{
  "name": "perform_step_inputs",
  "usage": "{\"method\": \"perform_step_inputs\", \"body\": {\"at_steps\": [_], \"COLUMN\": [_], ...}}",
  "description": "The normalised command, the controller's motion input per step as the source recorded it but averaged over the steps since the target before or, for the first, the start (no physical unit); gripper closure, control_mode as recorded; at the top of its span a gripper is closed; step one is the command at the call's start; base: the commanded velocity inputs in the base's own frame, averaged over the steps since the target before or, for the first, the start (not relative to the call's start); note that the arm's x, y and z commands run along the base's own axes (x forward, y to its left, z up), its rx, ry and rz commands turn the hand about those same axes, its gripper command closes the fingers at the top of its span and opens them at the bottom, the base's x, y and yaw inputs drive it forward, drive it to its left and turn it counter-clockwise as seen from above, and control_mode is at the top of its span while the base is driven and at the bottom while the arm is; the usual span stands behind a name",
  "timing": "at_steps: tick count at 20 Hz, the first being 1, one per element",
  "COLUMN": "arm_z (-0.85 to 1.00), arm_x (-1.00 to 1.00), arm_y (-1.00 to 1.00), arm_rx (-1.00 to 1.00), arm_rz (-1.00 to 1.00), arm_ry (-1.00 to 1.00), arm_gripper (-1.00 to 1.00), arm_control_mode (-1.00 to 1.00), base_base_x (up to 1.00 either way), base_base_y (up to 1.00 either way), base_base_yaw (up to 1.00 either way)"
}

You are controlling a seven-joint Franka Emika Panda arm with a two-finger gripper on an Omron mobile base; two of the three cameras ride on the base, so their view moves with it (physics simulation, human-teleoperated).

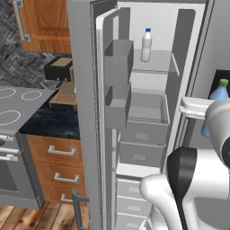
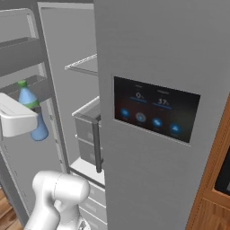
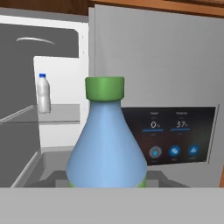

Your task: Take the bottled waters from the counter and place them in the freezer to freeze. Close the freezer door after placing the bottles.

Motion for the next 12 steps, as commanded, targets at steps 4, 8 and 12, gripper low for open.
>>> {"method": "perform_step_inputs", "body": {"at_steps": [4,8,12], "arm_z": [0.00,0.00,0.00], "arm_x": [0.00,0.00,0.00], "arm_y": [0.00,0.00,0.00], "arm_rx": [0.00,0.00,0.00], "arm_rz": [0.00,0.00,0.00], "arm_ry": [0.00,0.00,0.00], "arm_gripper": [1.00,1.00,1.00], "arm_control_mode": [1.00,1.00,1.00], "base_base_x": [0.28,0.16,0.15], "base_base_y": [0.13,0.16,0.07], "base_base_yaw": [0.02,0.05,0.13]}}
